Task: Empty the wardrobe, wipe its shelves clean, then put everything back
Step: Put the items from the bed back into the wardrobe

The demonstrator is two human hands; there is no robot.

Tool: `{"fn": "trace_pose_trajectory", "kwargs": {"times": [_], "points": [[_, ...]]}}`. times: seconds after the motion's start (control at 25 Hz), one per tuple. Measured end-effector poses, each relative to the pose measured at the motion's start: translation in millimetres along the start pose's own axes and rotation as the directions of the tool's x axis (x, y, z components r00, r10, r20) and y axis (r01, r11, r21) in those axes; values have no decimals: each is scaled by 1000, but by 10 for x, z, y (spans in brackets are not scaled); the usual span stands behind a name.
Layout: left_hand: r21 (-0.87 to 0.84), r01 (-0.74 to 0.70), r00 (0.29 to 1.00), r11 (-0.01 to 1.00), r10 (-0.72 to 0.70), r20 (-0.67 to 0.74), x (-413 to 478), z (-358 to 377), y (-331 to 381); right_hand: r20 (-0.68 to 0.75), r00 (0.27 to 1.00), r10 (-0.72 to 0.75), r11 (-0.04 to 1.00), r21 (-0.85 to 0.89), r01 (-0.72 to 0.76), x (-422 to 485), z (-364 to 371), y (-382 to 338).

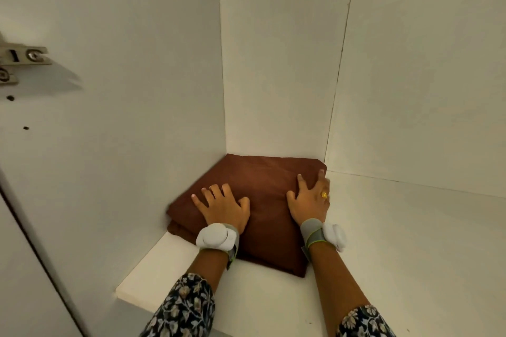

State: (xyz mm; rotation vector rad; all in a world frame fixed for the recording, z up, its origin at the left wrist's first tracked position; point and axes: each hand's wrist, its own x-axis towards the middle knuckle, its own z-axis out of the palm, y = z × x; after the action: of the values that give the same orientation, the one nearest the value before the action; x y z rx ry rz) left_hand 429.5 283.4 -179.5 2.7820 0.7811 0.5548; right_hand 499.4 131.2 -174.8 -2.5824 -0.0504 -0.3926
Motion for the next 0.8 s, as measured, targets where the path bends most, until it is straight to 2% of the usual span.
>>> {"fn": "trace_pose_trajectory", "kwargs": {"times": [0.12,0.32,0.44,0.68,0.8], "points": [[-41,-78,993,996,74,-94,26,119,-10,19,990,-137,985,-105,138,17,28,-69],[5,-75,994,997,75,-76,82,184,-27,178,981,-73,995,-60,85,42,83,-8],[14,-50,998,999,51,-37,114,192,-4,198,977,-76,995,-53,88,72,74,-15],[35,-35,998,999,36,-48,124,205,14,219,973,-74,995,-53,88,40,29,-40],[59,-18,999,998,19,-25,136,195,25,272,960,-70,994,-62,90,-16,-8,-63]]}}
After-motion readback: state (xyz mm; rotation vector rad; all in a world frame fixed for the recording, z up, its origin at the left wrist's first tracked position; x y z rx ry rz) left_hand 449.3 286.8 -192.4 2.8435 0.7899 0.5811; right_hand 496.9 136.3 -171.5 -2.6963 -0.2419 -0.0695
